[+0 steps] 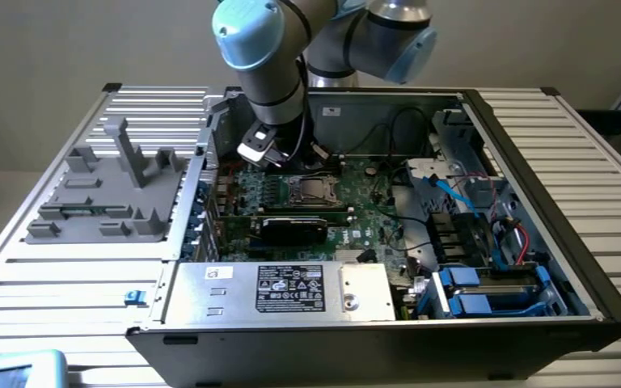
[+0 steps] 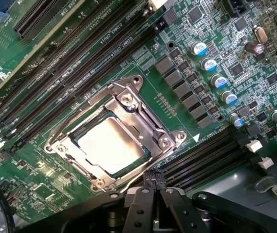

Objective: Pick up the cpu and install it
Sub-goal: 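Install the first cpu locking lever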

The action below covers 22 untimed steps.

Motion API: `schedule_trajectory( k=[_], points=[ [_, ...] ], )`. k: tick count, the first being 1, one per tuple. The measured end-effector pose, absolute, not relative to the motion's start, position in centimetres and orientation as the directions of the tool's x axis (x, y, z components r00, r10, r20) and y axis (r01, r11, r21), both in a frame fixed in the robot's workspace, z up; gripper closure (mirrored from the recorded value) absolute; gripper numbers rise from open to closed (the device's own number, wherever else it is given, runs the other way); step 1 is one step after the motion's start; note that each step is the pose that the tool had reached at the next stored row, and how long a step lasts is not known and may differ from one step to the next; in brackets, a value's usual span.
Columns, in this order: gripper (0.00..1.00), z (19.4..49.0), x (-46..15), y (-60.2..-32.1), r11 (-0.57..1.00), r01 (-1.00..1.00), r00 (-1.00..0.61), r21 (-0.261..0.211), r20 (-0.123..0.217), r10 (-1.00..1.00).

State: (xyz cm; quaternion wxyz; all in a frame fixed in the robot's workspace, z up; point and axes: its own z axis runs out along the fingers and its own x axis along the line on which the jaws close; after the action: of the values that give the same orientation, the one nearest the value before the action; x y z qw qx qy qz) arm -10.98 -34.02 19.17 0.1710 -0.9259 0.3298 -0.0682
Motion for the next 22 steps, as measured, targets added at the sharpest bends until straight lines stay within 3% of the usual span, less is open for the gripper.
schedule_trajectory(
  k=[12,22],
  points=[
    [0.89,20.0,-11.2,-34.0,-0.724,-0.597,0.773,-0.346,-0.007,-0.634],
    [0.89,20.0,-13.8,-34.0,-0.721,-0.591,0.773,-0.361,0.001,-0.634]
  ],
)
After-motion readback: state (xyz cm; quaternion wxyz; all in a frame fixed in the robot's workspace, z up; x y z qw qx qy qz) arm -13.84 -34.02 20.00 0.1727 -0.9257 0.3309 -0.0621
